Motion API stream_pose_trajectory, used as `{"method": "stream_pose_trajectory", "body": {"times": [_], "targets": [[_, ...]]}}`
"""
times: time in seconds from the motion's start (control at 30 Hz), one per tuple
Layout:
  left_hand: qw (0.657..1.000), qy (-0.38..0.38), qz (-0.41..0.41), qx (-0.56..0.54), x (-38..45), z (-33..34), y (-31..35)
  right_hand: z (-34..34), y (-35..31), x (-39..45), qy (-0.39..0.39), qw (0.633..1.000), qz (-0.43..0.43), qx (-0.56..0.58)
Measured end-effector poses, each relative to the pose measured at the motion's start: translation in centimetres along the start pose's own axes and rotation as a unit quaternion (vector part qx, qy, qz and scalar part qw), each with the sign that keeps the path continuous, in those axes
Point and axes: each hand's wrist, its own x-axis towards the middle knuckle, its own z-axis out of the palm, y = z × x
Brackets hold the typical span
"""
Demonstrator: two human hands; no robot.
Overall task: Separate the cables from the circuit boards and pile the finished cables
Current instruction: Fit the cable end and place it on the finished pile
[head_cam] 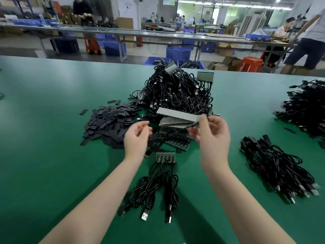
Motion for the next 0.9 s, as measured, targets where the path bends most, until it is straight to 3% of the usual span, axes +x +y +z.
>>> {"method": "stream_pose_trajectory", "body": {"times": [0.1, 0.17, 0.23, 0.3, 0.4, 0.47, 0.5, 0.63, 0.9], "targets": [[0.995, 0.075, -0.014, 0.066, 2.7, -1.8, -0.1, -2.1, 4.6, -0.2, -0.067, 0.985, 0.088, -0.135], [0.981, 0.066, 0.009, 0.181, 4.4, -2.9, -1.0, -3.6, 7.2, -0.9, -0.122, 0.949, 0.062, -0.283], [0.944, 0.024, 0.048, 0.326, 5.9, -3.8, -1.8, -4.5, 8.5, -1.5, -0.152, 0.925, 0.024, -0.347], [0.866, -0.026, 0.102, 0.489, 7.2, -4.3, -2.4, -4.8, 8.8, -1.7, -0.151, 0.928, 0.01, -0.342], [0.711, -0.128, 0.151, 0.675, 8.7, -4.4, -3.0, -5.0, 9.1, -1.5, -0.154, 0.93, 0.007, -0.333], [0.656, -0.165, 0.16, 0.719, 9.1, -4.2, -3.2, -5.1, 9.2, -1.5, -0.156, 0.933, 0.01, -0.323], [0.654, -0.167, 0.157, 0.721, 9.2, -4.1, -3.2, -5.1, 9.3, -1.5, -0.156, 0.935, 0.012, -0.319], [0.701, -0.146, 0.151, 0.681, 9.3, -3.9, -3.0, -5.1, 9.4, -1.4, -0.15, 0.939, 0.013, -0.31], [0.83, -0.021, 0.145, 0.539, 8.4, -4.8, -2.2, -5.1, 9.5, -1.4, -0.147, 0.941, 0.005, -0.306]]}}
